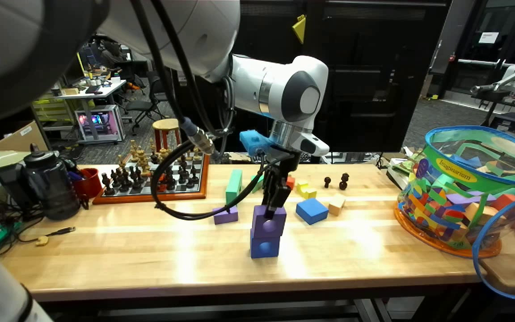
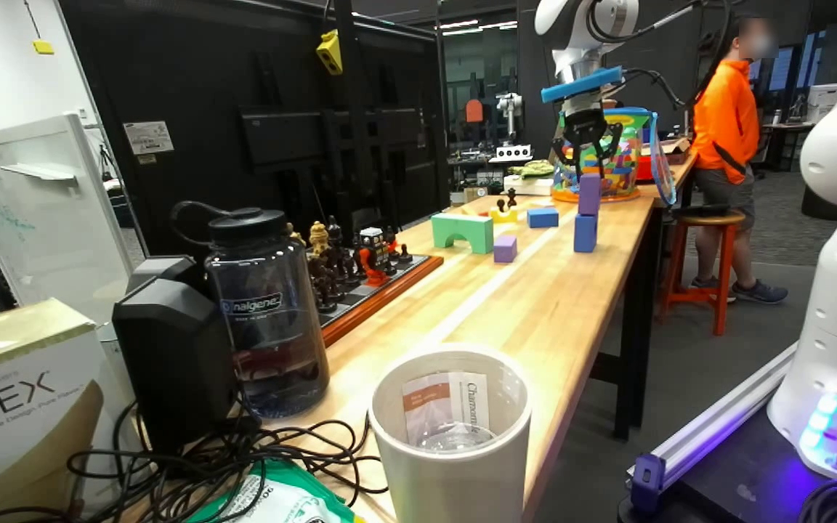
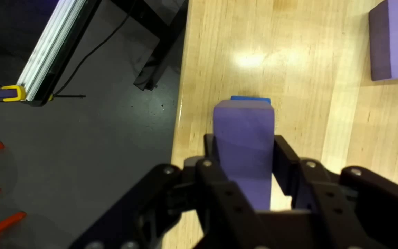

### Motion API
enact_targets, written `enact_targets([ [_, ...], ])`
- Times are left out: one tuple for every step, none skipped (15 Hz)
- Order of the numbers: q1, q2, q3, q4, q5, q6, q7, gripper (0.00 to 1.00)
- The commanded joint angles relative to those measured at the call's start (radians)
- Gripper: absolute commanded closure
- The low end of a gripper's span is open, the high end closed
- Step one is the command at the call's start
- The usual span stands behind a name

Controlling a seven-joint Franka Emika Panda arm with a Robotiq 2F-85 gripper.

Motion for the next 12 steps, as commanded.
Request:
enact_targets([
  [0.005,-0.007,-0.001,0.005,-0.020,-0.004,-0.014,0.34],
  [0.006,-0.009,-0.002,0.003,-0.017,-0.002,-0.016,0.33],
  [0.005,-0.010,-0.002,0.003,-0.018,-0.004,-0.019,0.31],
  [0.005,-0.011,-0.002,0.003,-0.018,-0.004,-0.022,0.27],
  [0.005,-0.013,-0.002,0.002,-0.018,-0.004,-0.025,0.20],
  [0.005,-0.015,-0.003,0.001,-0.018,-0.004,-0.027,0.15],
  [0.005,-0.017,-0.002,-0.001,-0.019,-0.003,-0.028,0.08],
  [0.005,-0.019,-0.002,-0.003,-0.019,-0.002,-0.030,0.02],
  [0.005,-0.023,-0.002,-0.005,-0.021,-0.002,-0.029,0.00],
  [0.005,-0.028,-0.002,-0.007,-0.020,-0.001,-0.028,0.00],
  [0.006,-0.037,0.000,-0.011,-0.020,-0.003,-0.028,0.00],
  [0.008,-0.045,0.002,-0.014,-0.020,-0.005,-0.027,0.00],
])
